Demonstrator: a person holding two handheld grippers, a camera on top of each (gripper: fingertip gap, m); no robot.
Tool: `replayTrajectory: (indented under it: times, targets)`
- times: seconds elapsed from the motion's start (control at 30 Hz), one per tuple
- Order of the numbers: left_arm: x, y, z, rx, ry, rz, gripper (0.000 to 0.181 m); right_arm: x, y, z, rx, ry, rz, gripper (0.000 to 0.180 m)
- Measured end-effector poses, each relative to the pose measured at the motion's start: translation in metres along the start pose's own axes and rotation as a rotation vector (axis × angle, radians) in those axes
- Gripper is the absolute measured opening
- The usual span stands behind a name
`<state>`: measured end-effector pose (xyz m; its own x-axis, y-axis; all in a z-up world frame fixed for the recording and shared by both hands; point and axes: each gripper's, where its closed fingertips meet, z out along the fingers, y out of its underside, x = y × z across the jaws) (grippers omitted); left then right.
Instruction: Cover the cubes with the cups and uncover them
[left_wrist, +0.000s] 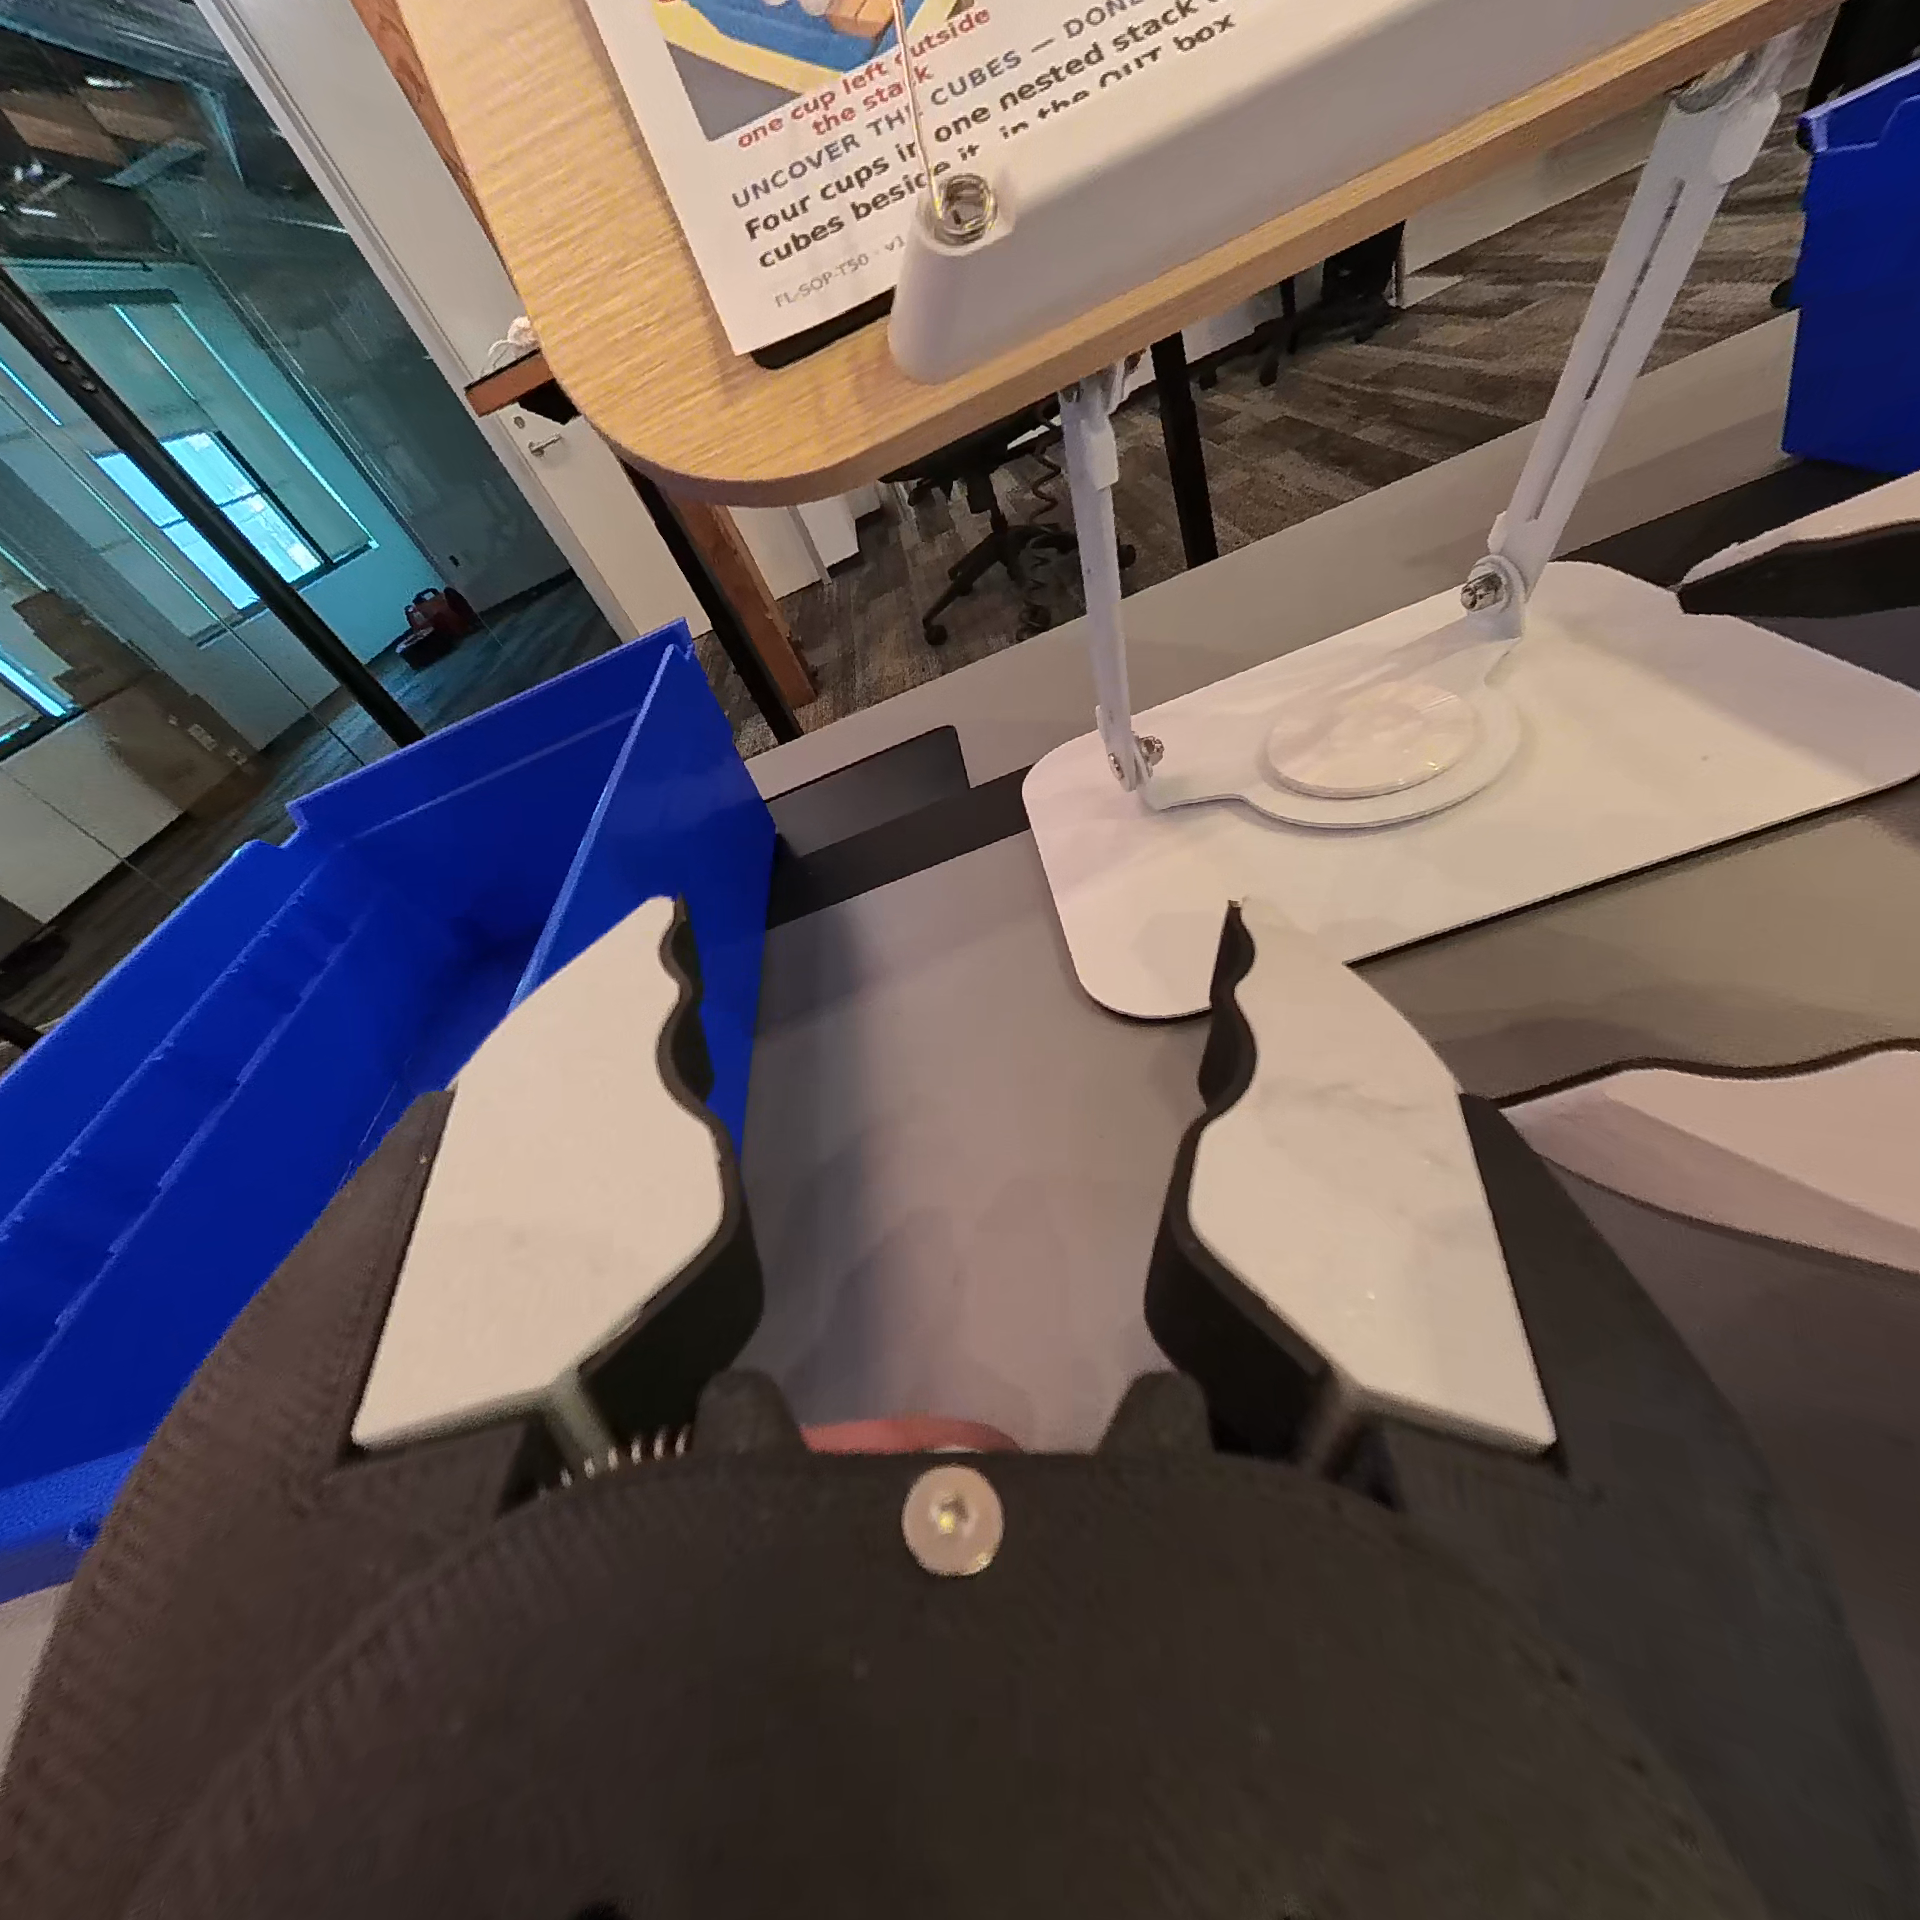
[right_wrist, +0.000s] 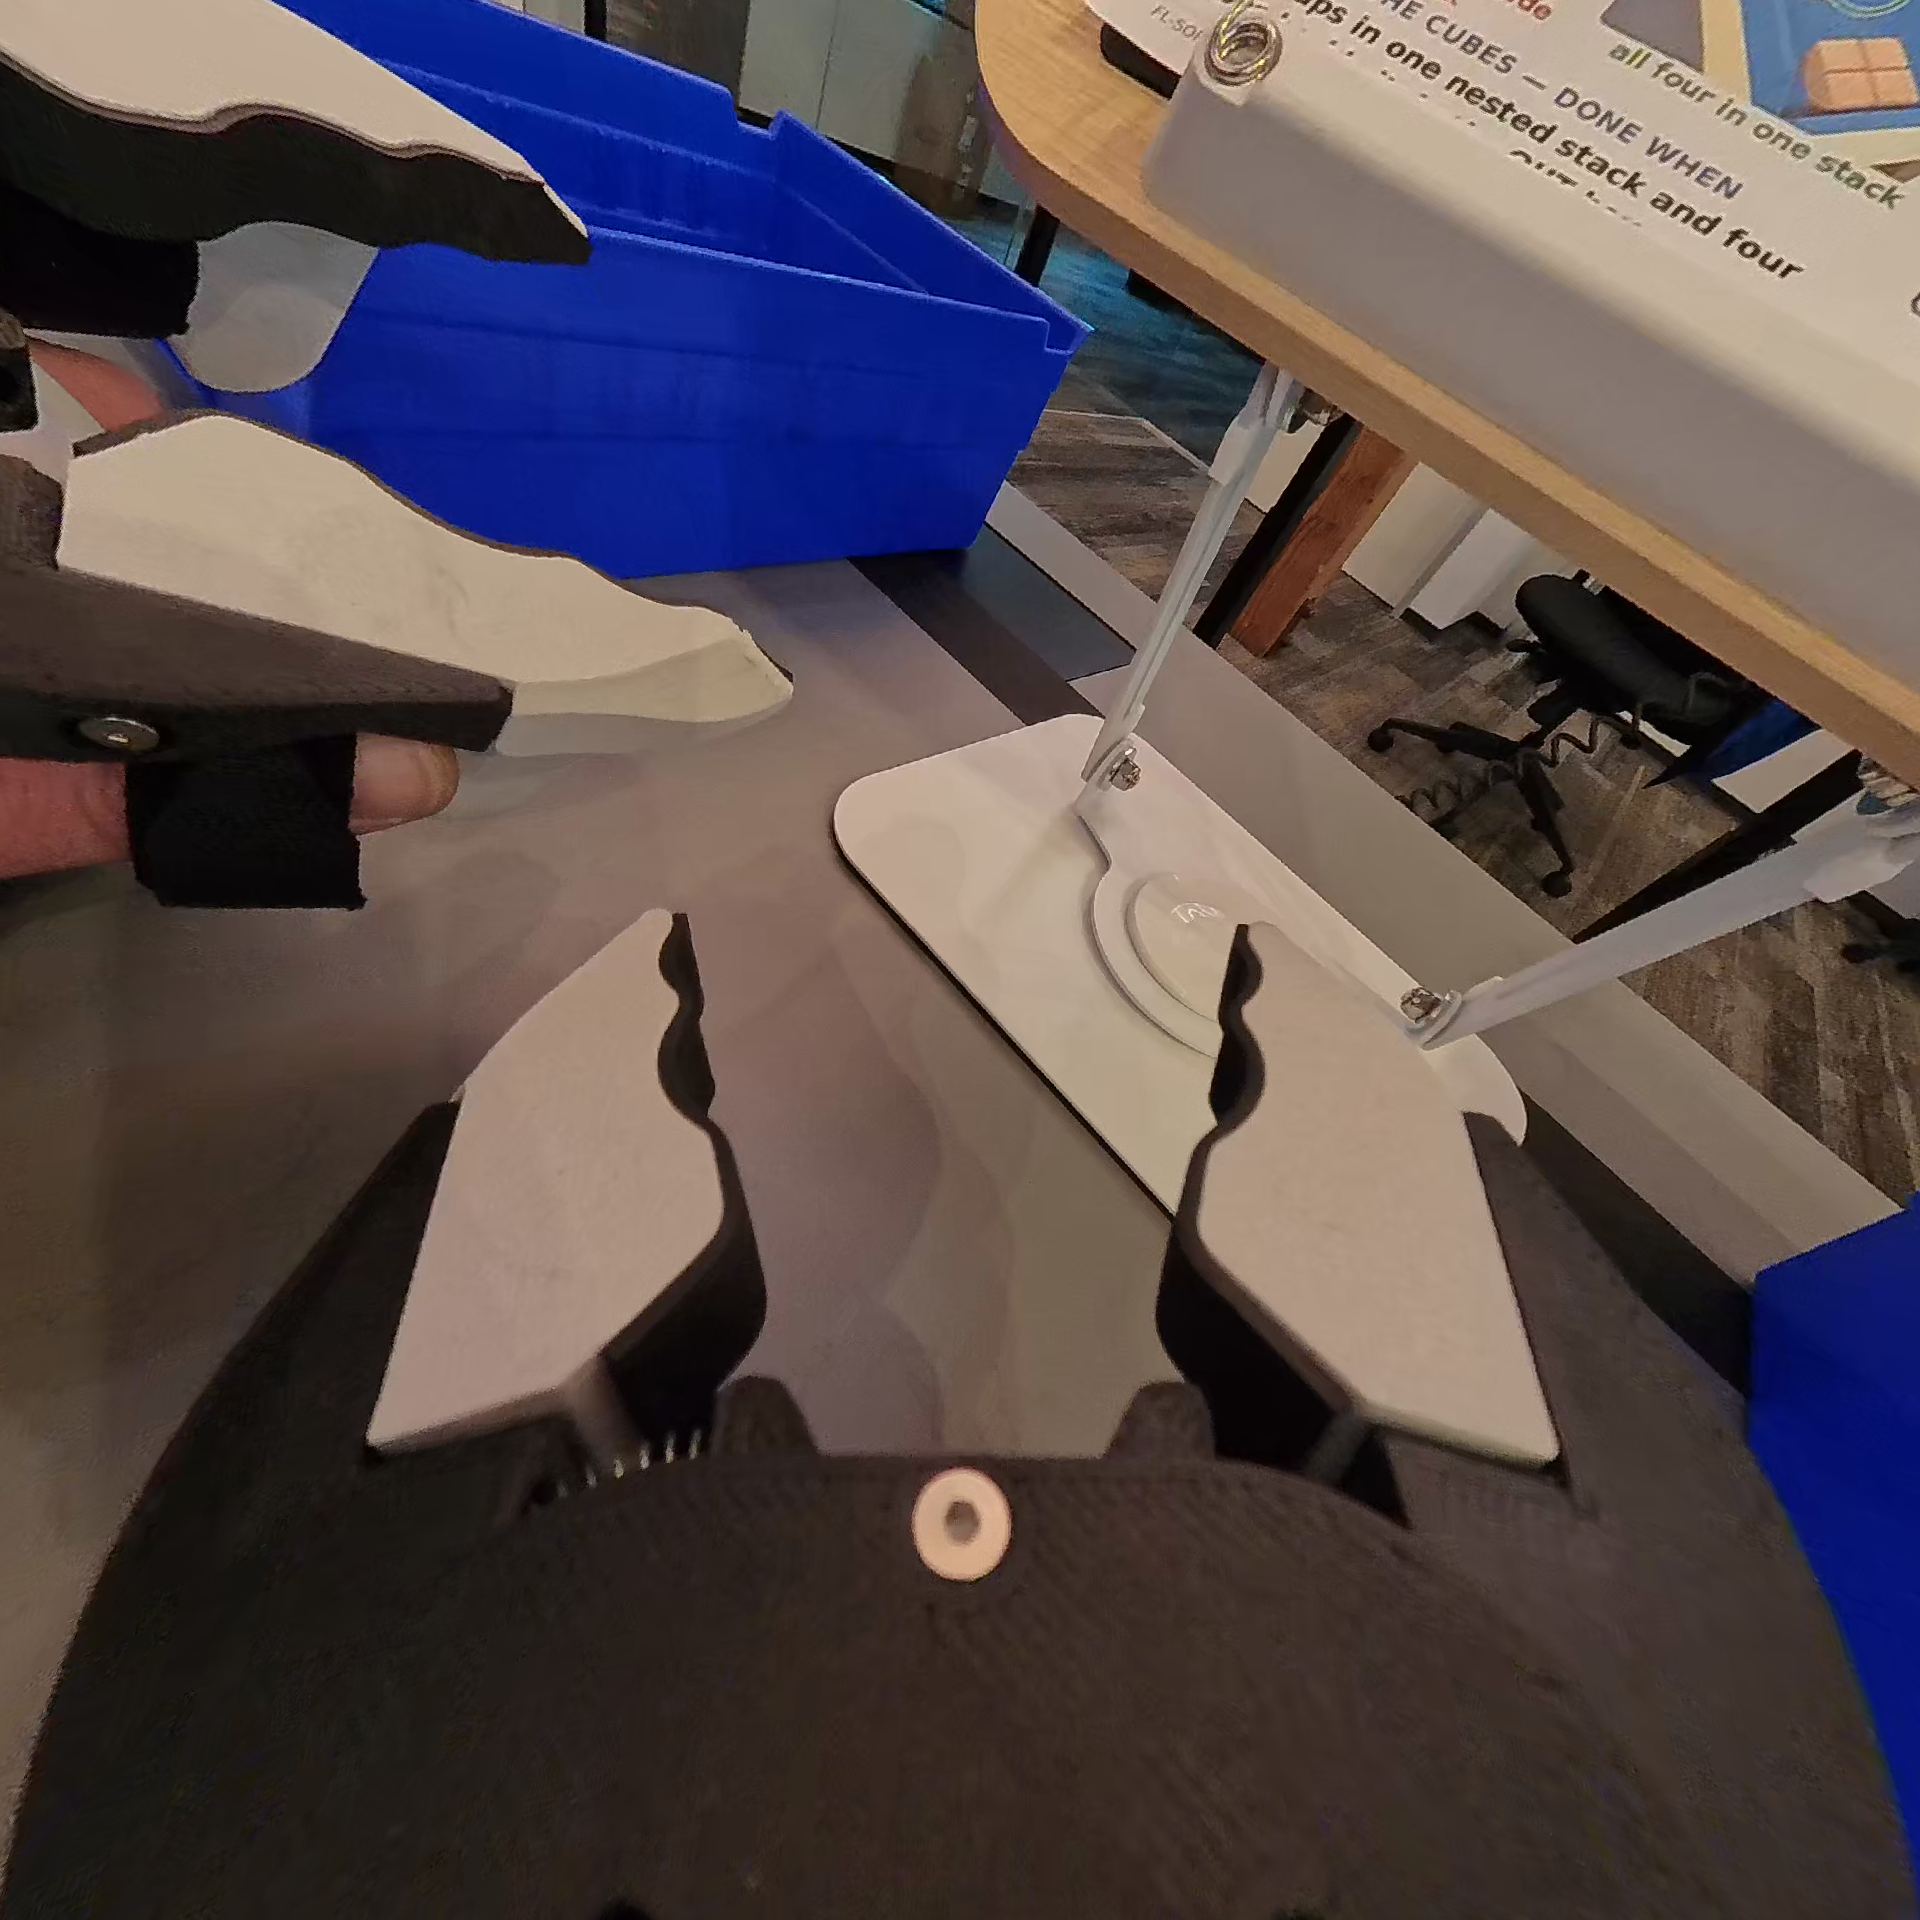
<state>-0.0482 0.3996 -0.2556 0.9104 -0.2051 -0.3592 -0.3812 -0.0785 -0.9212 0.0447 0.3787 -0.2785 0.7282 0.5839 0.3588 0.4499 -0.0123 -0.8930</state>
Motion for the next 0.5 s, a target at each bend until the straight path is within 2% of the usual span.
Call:
replayTrajectory:
  times: [0.37, 0.5]
  targets:
    - [-0.0001, 0.0015, 0.0004, -0.006, 0.005, -0.007, 0.093, -0.0013, 0.0004, 0.0007, -0.002, -0.006, -0.008, 0.098]
    - [0.0036, 0.0017, 0.0006, -0.007, 0.024, 0.000, 0.086, -0.0035, 0.0006, 0.0009, -0.003, -0.017, -0.017, 0.095]
